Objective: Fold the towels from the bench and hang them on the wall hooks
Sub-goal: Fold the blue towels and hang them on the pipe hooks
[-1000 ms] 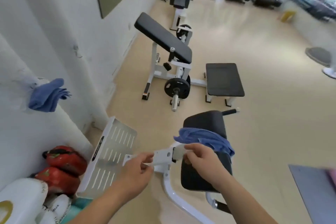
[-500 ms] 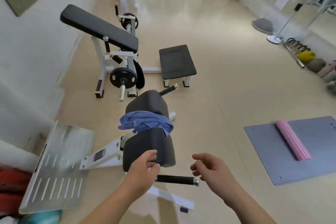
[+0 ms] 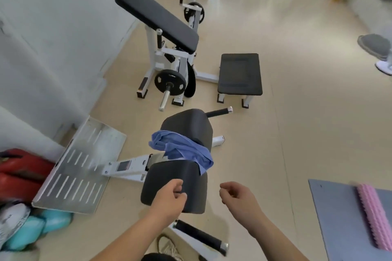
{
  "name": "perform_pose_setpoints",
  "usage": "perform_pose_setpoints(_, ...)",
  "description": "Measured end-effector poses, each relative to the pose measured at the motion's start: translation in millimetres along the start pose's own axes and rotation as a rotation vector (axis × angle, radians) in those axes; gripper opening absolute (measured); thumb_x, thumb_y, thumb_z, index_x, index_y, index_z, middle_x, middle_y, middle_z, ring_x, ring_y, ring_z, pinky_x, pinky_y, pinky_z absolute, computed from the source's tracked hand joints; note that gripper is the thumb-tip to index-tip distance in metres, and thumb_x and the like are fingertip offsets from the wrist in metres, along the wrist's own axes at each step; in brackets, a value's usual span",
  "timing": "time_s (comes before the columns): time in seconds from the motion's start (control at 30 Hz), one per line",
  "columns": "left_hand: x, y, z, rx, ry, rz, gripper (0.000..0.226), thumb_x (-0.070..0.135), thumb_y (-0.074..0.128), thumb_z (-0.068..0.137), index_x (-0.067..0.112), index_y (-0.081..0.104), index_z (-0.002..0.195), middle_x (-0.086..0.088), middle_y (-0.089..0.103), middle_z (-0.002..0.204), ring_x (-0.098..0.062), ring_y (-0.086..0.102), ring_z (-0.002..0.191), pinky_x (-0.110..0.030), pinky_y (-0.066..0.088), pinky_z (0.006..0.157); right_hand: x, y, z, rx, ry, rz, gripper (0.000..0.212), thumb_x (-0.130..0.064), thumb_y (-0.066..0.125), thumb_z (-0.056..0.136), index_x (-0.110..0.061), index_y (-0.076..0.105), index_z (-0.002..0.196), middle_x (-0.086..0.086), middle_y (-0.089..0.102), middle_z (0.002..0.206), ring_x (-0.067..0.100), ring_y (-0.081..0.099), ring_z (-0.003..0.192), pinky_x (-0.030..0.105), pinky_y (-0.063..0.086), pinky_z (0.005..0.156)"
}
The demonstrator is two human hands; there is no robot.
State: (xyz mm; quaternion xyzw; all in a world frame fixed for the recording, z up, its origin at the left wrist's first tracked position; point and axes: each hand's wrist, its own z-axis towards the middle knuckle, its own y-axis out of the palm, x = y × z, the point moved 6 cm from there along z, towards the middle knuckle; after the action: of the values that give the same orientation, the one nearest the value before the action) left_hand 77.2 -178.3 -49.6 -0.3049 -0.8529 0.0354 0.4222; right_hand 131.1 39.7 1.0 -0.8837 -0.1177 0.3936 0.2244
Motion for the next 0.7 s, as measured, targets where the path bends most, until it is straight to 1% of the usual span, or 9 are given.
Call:
perform_pose_setpoints(0.1, 7, 1, 25, 0.031, -0.037, -0.013, 0.049, 0.020, 0.061, 0.098, 0.026, 0.049, 0.145, 0.010, 0.059, 0.134, -0.008, 0.058, 0.117, -0.028, 0.049, 0.103, -17, 0, 39, -0.049, -0.035, -0.079, 0.017, -0.032, 0.058, 0.096, -0.029, 0.069, 0.109, -0.014, 0.071, 0.099, 0.004, 0.067, 0.092, 0.020, 0.050, 0.078)
perform_pose_setpoints(0.2, 13, -4, 34, 0.081, -0.087, -0.042, 0.047, 0.022, 0.062, 0.098, 0.028, 0.051, 0.143, 0.011, 0.060, 0.134, -0.007, 0.059, 0.115, -0.027, 0.048, 0.102, -37, 2, 75, -0.108, -0.086, -0.171, 0.011, -0.033, 0.057, 0.096, -0.033, 0.067, 0.100, -0.013, 0.071, 0.093, 0.005, 0.067, 0.086, 0.020, 0.052, 0.074)
perform_pose_setpoints(0.27, 16, -10, 42, 0.127, -0.108, -0.066, 0.045, 0.023, 0.062, 0.098, 0.028, 0.052, 0.142, 0.011, 0.061, 0.133, -0.007, 0.060, 0.114, -0.027, 0.048, 0.102, -53, 6, 105, -0.127, -0.137, -0.259, 0.014, -0.033, 0.056, 0.096, -0.029, 0.067, 0.103, -0.009, 0.071, 0.090, 0.009, 0.068, 0.082, 0.022, 0.053, 0.072)
perform_pose_setpoints(0.33, 18, -16, 51, 0.189, -0.144, -0.091, 0.042, 0.025, 0.062, 0.097, 0.028, 0.056, 0.138, 0.010, 0.063, 0.133, -0.007, 0.062, 0.112, -0.028, 0.048, 0.104, -72, 11, 138, -0.145, -0.215, -0.349, 0.017, -0.032, 0.056, 0.096, -0.020, 0.067, 0.101, 0.002, 0.071, 0.091, 0.019, 0.068, 0.084, 0.029, 0.054, 0.072)
perform_pose_setpoints(0.37, 15, -16, 55, 0.226, -0.171, -0.107, 0.040, 0.026, 0.062, 0.096, 0.028, 0.058, 0.136, 0.010, 0.065, 0.130, -0.006, 0.063, 0.110, -0.028, 0.049, 0.104, -81, 15, 155, -0.165, -0.259, -0.398, 0.018, -0.031, 0.055, 0.096, -0.018, 0.066, 0.100, 0.005, 0.070, 0.092, 0.020, 0.068, 0.083, 0.029, 0.054, 0.071)
perform_pose_setpoints(0.47, 13, -8, 62, 0.334, -0.255, -0.184, 0.037, 0.027, 0.063, 0.096, 0.029, 0.061, 0.132, 0.012, 0.066, 0.125, -0.005, 0.064, 0.107, -0.025, 0.049, 0.100, -103, 30, 205, -0.227, -0.378, -0.554, 0.016, -0.031, 0.050, 0.100, -0.025, 0.063, 0.094, -0.002, 0.066, 0.088, 0.010, 0.063, 0.072, 0.019, 0.046, 0.059)
perform_pose_setpoints(0.53, 17, 2, 69, 0.408, -0.300, -0.254, 0.036, 0.027, 0.062, 0.096, 0.029, 0.060, 0.133, 0.012, 0.066, 0.127, -0.005, 0.064, 0.108, -0.024, 0.048, 0.101, -112, 40, 240, -0.239, -0.461, -0.630, 0.021, -0.030, 0.048, 0.101, -0.022, 0.063, 0.090, -0.003, 0.062, 0.087, 0.010, 0.059, 0.069, 0.021, 0.047, 0.058)
perform_pose_setpoints(0.63, 30, 26, 74, 0.526, -0.358, -0.345, 0.039, 0.025, 0.061, 0.098, 0.029, 0.058, 0.136, 0.012, 0.065, 0.131, -0.005, 0.064, 0.111, -0.023, 0.047, 0.102, -117, 56, 279, -0.321, -0.592, -0.790, 0.022, -0.038, 0.049, 0.100, -0.022, 0.062, 0.093, -0.004, 0.056, 0.097, 0.011, 0.058, 0.077, 0.030, 0.055, 0.068)
perform_pose_setpoints(0.7, 41, 44, 71, 0.560, -0.391, -0.394, 0.038, 0.024, 0.060, 0.099, 0.028, 0.057, 0.137, 0.012, 0.064, 0.131, -0.002, 0.064, 0.107, -0.019, 0.047, 0.096, -115, 67, 291, -0.389, -0.676, -0.947, 0.026, -0.047, 0.052, 0.099, -0.022, 0.060, 0.098, -0.003, 0.050, 0.104, 0.016, 0.056, 0.091, 0.035, 0.053, 0.070)
